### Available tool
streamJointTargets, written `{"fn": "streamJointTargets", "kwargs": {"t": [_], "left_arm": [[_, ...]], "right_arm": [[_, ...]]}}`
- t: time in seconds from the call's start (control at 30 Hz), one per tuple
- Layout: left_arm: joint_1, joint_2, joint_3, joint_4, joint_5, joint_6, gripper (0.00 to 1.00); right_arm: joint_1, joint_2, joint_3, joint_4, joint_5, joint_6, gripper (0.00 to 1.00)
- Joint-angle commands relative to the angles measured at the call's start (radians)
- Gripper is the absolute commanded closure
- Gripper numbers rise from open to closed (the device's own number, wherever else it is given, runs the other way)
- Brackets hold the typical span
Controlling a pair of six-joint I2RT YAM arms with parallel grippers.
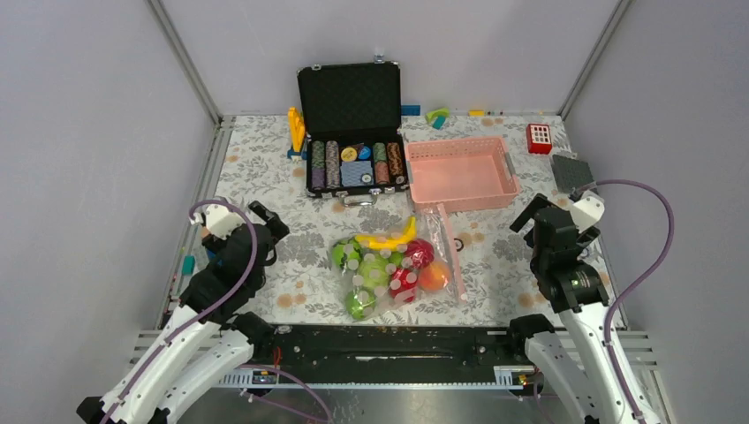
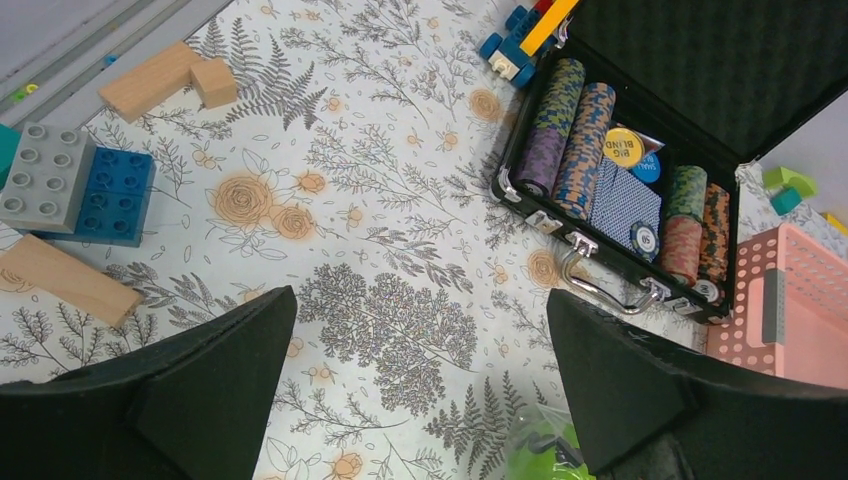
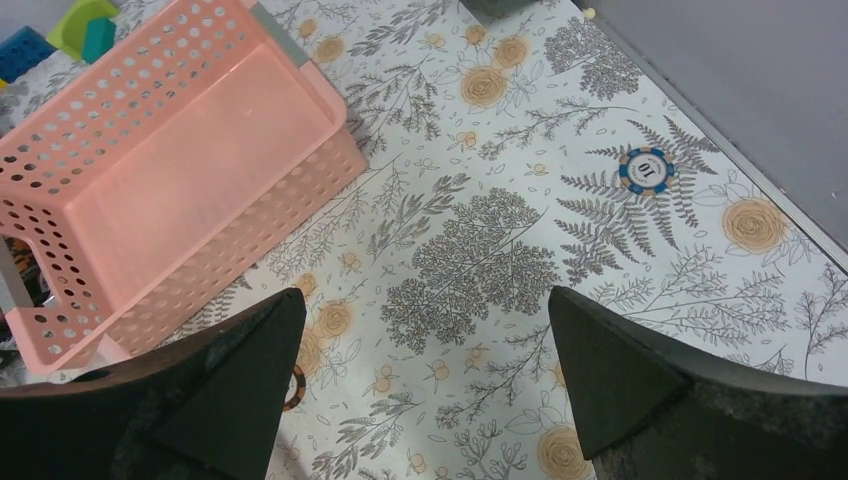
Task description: Place the food in the zip-top bag and seal the zipper
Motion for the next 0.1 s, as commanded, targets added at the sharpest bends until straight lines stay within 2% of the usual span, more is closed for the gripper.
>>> {"fn": "streamJointTargets", "kwargs": {"t": [0.0, 0.07], "left_arm": [[0.003, 0.012, 0.041, 0.041, 0.015, 0.022, 0.01], [0.002, 0.014, 0.042, 0.048, 0.016, 0.033, 0.01]], "right_arm": [[-0.004, -0.035, -0.024, 0.071, -0.026, -0.038, 0.0], [-0.004, -0.036, -0.026, 0.075, -0.026, -0.047, 0.0]]}}
